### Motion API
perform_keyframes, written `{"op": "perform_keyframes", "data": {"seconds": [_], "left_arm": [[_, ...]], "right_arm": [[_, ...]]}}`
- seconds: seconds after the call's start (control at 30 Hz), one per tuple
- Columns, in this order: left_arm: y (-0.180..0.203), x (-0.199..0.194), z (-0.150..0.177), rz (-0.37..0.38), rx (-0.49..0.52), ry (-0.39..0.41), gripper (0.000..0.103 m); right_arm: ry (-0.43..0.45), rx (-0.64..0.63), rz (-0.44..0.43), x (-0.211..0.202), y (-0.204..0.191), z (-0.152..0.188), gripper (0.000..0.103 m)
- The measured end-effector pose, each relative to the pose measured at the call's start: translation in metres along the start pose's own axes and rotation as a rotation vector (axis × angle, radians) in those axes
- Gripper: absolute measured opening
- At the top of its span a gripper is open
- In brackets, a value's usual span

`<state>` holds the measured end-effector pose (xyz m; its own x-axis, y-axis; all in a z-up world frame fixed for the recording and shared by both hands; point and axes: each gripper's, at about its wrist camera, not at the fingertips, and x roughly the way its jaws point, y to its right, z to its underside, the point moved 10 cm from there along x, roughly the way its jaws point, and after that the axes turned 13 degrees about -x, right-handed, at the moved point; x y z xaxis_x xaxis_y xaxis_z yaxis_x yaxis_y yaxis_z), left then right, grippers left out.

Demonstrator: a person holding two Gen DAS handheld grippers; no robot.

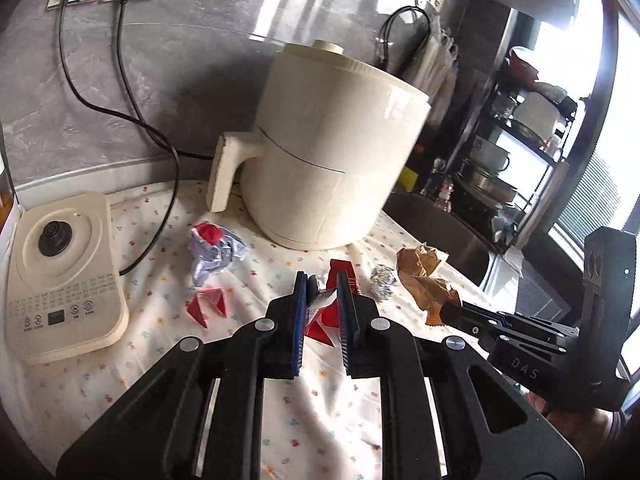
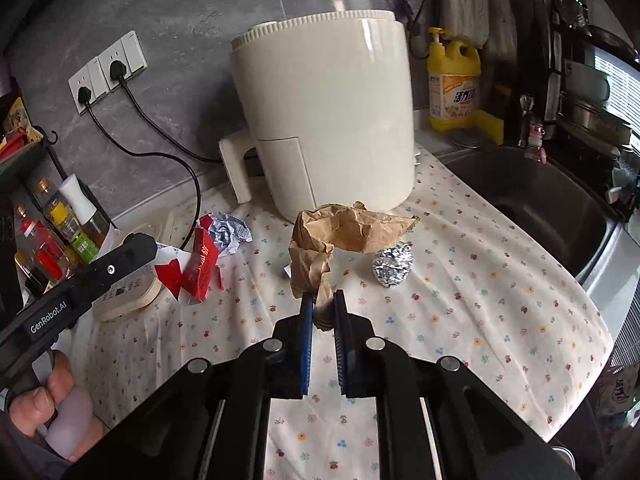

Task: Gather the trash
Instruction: 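Carry the red box and brown paper with both grippers to the bin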

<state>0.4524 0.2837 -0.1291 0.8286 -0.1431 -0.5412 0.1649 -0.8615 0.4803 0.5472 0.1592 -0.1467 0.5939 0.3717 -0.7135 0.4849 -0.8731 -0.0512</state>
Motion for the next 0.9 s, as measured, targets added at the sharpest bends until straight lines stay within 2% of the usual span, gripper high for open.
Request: {"op": "perform_keyframes", "data": {"seconds": [0.3, 0.6, 0.9], "left_arm": [[0.089, 0.022, 0.055, 0.115, 0.092, -0.115, 0.015], [0.179, 0.035, 0.128, 0.248, 0.176, -0.257, 0.015], [0.244, 0.044, 0.208, 0.307, 0.250, -0.390, 0.015]], "right_arm": [[-0.010, 0.135, 0.131, -0.067, 0.083, 0.055, 0.011], [-0.047, 0.264, 0.255, -0.129, 0.155, 0.127, 0.011], [-0.107, 0.377, 0.350, -0.179, 0.211, 0.202, 0.011]]}}
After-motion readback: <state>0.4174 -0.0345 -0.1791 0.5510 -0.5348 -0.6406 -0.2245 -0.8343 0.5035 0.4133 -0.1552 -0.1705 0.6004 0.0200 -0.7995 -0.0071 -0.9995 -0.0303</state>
